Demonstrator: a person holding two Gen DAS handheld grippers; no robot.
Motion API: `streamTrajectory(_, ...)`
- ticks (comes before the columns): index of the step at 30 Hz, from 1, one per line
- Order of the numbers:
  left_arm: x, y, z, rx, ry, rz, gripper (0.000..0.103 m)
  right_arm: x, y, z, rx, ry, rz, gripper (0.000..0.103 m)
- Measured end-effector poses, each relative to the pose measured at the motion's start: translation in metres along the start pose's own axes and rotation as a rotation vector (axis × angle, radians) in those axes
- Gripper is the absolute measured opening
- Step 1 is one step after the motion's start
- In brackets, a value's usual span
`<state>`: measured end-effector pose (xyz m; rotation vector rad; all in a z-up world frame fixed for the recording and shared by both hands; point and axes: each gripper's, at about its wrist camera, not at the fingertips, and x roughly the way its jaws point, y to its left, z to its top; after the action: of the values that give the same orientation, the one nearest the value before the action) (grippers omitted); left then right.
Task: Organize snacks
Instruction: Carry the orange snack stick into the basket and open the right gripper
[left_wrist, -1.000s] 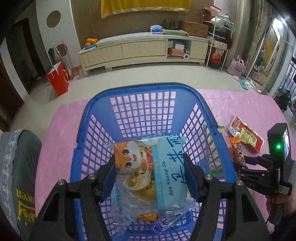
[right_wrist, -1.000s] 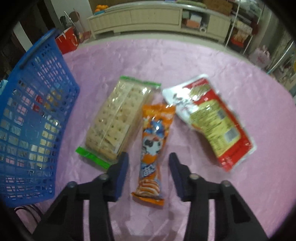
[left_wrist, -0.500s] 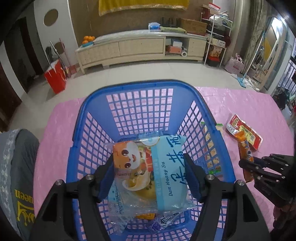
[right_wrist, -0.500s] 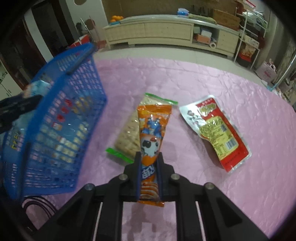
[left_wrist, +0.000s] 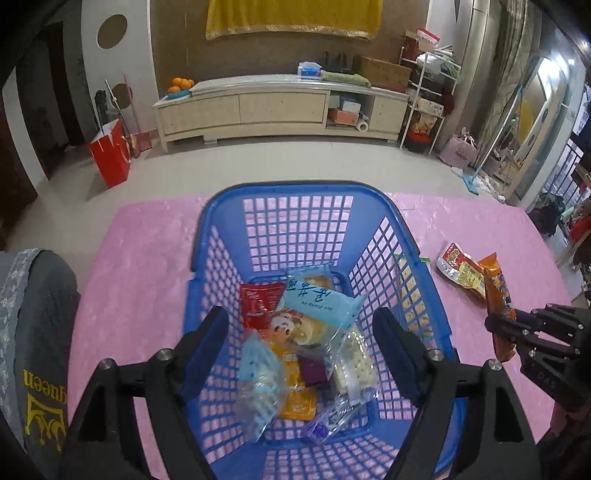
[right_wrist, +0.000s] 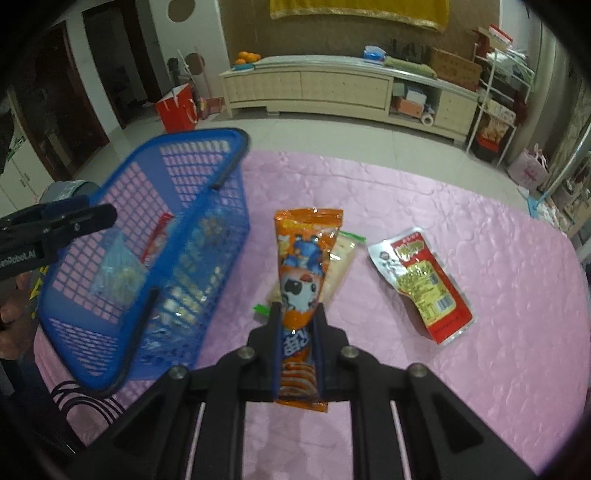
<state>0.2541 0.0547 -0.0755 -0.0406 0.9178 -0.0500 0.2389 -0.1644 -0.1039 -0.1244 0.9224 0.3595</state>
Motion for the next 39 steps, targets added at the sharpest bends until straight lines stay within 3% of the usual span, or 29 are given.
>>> streamTrajectory(12, -0.045, 0.024, -0.017, 0.016, -0.059, 0.022, 0.079, -0.040, 0.049, 0.007, -0.067, -0.083, 0.018, 0.018)
streamTrajectory(19, -0.060, 0.037, -0.030, 0.002, -0.085, 0.018, 0.079, -0.043, 0.079, 0.019, -0.095, -0.095, 0.059, 0.018)
streamTrajectory(30, -0.063, 0.058, -0.051, -0.019, -0.085, 0.065, 0.079, -0.015, 0.130, 0.032, -0.195, -0.054, 0.112, 0.018)
streamTrajectory(39, -0.054, 0.069, -0.063, -0.031, -0.055, 0.070, 0.079, 0.009, 0.153, 0.023, -0.252, -0.008, 0.111, 0.018)
